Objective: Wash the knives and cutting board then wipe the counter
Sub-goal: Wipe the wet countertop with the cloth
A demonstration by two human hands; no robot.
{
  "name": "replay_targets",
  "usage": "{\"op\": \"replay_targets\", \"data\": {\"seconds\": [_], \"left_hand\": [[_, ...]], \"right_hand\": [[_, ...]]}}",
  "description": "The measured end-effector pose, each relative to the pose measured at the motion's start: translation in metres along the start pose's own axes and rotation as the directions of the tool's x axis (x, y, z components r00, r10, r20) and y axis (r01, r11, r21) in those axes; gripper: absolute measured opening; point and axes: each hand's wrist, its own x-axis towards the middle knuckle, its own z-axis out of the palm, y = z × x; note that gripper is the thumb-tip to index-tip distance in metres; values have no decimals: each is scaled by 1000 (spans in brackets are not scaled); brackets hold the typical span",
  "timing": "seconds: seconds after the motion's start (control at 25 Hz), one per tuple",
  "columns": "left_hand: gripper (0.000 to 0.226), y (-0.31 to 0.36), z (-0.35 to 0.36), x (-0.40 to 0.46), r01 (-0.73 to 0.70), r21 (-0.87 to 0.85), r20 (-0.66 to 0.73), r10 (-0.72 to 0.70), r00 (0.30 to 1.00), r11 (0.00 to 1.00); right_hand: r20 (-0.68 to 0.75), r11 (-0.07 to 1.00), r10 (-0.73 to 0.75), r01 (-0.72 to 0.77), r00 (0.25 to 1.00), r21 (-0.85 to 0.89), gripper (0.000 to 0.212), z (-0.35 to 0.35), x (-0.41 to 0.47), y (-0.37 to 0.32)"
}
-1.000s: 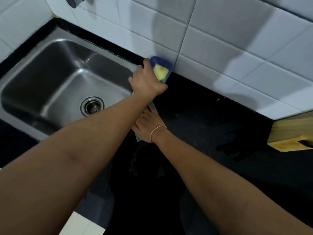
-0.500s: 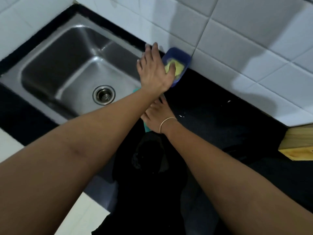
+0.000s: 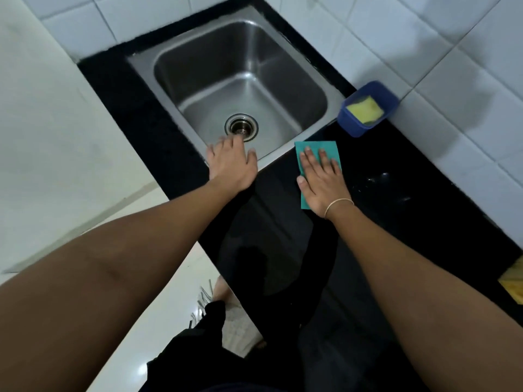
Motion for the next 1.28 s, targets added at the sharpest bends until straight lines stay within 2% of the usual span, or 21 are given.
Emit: {"op": "replay_targets", "data": {"seconds": [0.08,0.2,0.32,0.44,0.56,0.68,0.88,0.96,1.04,1.16,1.28], "left_hand": [[65,-24,-3,-9,112,70,-23,-111,994,991],[75,-58,-6,-25,246,61,-6,-246,969,967],[80,-66,-6,-26,229,64,88,-234,968,971],[83,-63,-7,-24,256,93,90,-264,960,962],[84,-61,-2,-26,239,91,63,-245,967,967],[82,-67,-3,-28,221,54,52,-224,973,974],[82,-68,-2,-33,158,72,34,-160,986,985],[82,-68,-1,-34,159,68,6,-160,987,985],[82,-67,-1,-35,166,60,1,-166,986,984],[84,-64,-1,-35,195,63,38,-198,980,979],[81,-65,-6,-32,202,12,76,-202,976,979]], "right_hand": [[-13,1000,23,-23,1000,5,67,2,-18,-9],[4,994,96,-96,995,50,67,4,-41,-29],[18,980,187,-188,982,71,68,12,-57,-78],[-7,985,133,-131,991,109,65,8,-26,-113],[-7,995,27,-26,1000,101,63,-5,21,-106],[-18,996,26,-25,999,84,63,-3,25,-85],[20,938,311,-310,950,156,63,6,-40,-25],[35,910,384,-384,923,154,63,13,-79,-24],[46,872,459,-460,887,168,65,20,-108,-46],[68,809,550,-551,833,206,68,19,-122,-123],[46,844,497,-495,866,208,67,19,-100,-209]]}}
